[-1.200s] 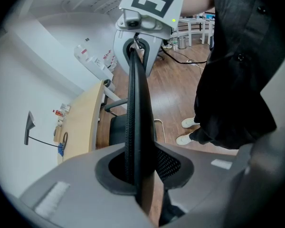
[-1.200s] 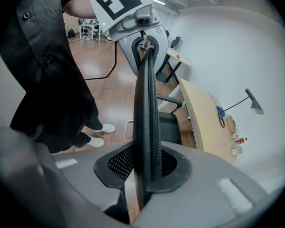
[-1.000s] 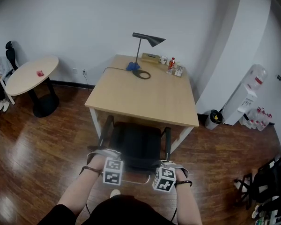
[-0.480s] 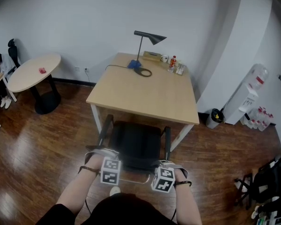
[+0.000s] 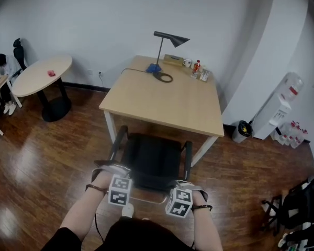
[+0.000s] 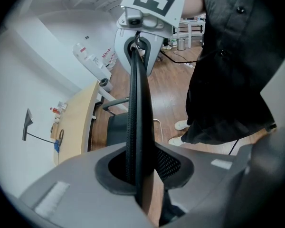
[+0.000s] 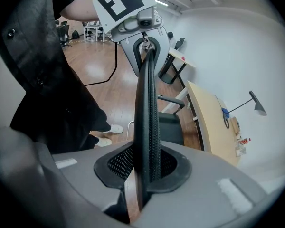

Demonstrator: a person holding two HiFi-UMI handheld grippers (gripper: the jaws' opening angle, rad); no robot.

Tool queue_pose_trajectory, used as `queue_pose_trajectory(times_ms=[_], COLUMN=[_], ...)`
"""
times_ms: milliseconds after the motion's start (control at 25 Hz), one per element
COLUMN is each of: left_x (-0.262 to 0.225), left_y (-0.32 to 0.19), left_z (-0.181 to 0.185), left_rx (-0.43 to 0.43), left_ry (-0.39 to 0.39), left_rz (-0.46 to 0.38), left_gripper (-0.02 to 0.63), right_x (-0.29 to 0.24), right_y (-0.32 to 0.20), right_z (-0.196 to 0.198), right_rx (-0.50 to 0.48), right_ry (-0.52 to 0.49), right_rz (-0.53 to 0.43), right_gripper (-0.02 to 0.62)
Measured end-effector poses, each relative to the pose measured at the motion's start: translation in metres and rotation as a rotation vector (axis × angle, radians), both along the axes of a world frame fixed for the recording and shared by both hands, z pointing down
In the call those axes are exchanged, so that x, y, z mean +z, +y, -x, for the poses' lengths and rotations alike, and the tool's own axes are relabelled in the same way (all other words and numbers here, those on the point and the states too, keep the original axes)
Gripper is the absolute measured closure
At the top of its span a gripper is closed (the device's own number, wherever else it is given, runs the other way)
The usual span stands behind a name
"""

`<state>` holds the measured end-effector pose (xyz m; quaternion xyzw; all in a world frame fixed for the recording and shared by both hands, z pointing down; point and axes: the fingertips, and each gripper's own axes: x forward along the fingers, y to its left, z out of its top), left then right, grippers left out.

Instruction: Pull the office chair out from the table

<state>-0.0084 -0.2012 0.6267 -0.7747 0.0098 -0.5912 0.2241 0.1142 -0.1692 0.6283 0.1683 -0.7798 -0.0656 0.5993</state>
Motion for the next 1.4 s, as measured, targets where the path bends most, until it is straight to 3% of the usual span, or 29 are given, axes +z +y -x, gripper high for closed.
queue_pose_trajectory(times_ms=[1400], left_x=[-0.001], left_y=[0.072], left_z=[0.006], left_rx=[0.01], left_ry=[-0.002], left_rz=[0.025], left_gripper=[0.517], right_x=[-0.001], right_y=[0.07], right_z=[0.006], right_rx=[0.022], right_ry=[-0.021], right_rz=[0.047], right_gripper=[0.497])
